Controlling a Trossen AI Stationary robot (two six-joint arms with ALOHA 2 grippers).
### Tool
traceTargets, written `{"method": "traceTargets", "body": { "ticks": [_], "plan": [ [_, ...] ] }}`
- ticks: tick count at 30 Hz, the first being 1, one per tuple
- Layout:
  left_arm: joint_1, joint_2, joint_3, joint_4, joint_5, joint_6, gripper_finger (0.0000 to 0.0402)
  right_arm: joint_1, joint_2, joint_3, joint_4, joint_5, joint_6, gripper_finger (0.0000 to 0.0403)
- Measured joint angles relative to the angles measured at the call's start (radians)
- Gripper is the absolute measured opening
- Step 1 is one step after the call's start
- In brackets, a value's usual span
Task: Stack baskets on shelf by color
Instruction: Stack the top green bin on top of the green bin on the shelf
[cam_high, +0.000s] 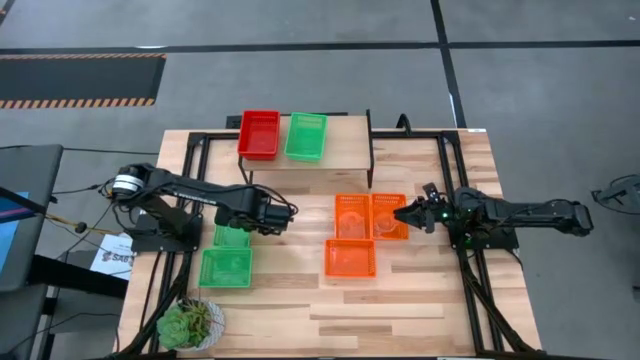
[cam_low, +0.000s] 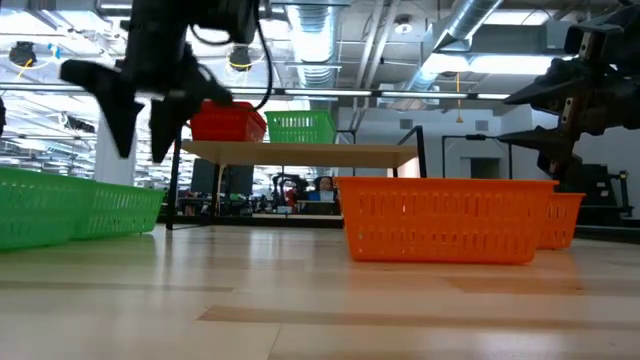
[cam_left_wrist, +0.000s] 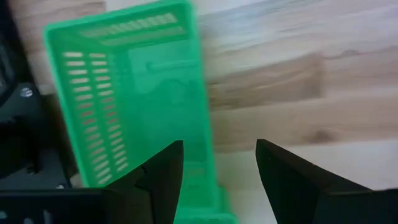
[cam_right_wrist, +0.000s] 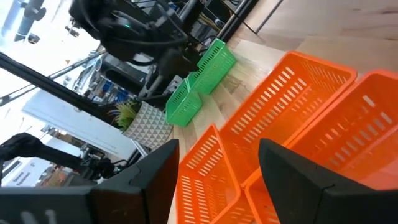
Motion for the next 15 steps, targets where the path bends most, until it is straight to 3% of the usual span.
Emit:
{"method": "traceTargets", "body": {
  "ticks": [10,15],
  "plan": [
    [0.043,0.003,-0.172,0.198,0.048,-0.008,0.0192,0.0,0.0,0.0,0.0,0.001,0.001,0.0244],
    [0.06,0.003,-0.192,0.214,0.06,0.006,0.0161,0.0,0.0,0.0,0.0,0.001,0.001,0.0244]
  ]
}}
